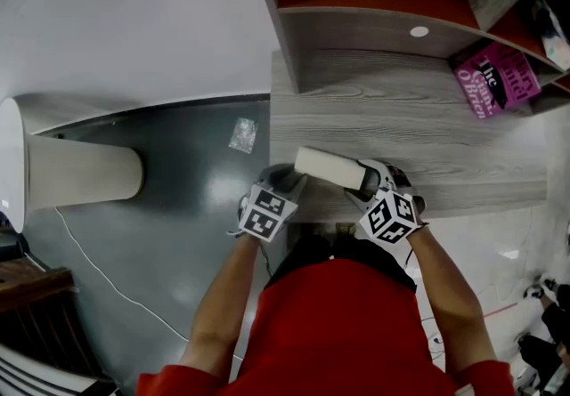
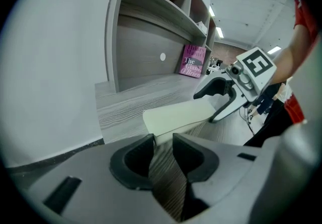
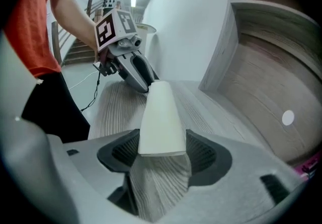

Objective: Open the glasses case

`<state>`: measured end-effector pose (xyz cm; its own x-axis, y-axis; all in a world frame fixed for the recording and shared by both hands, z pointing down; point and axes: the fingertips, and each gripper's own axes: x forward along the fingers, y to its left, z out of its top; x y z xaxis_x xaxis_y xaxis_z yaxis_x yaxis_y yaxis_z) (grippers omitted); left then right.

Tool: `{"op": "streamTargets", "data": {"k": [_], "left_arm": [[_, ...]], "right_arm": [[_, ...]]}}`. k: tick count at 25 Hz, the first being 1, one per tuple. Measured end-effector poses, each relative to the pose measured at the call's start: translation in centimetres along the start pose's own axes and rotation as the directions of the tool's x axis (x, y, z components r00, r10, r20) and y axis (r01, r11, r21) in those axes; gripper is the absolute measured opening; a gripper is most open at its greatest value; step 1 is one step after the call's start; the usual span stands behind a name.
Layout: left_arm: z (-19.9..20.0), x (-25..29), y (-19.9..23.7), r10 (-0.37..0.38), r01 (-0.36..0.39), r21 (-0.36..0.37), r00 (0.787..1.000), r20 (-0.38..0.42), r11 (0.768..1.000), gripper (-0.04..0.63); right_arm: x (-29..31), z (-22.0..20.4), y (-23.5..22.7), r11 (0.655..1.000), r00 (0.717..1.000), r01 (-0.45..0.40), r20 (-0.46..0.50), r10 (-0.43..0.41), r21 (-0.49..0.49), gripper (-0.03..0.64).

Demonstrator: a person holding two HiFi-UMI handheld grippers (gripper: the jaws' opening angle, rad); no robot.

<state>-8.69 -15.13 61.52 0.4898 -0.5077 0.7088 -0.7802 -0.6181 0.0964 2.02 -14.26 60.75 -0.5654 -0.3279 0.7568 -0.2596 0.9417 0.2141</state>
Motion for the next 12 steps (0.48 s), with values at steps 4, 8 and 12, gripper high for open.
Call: {"op": "streamTargets", "data": {"k": [4,8,12], "left_arm": [[0.0,0.0,0.0,-0.003,0.003,0.004,1.000,-0.002,1.000,0.110],[0.0,0.0,0.0,-0.008,0.008,0.014,1.000,-0.013,1.000,0.110],[0.1,0.1,0.0,-0.014,0.015,0.024,1.000,-0.022,1.000,0.110]], "right_arm": [[-0.2,0.2,-0.2,0.996,0.997,-0.073,0.023,0.071,0.058,0.288],[-0.5,0.6,-0.9,0.959,0.978,-0.204,0.088,0.190,0.197,0.288],[-0.8,0.6,-1.8,0.893,0.948,-0.315,0.144,0.283,0.321,0.288]]}}
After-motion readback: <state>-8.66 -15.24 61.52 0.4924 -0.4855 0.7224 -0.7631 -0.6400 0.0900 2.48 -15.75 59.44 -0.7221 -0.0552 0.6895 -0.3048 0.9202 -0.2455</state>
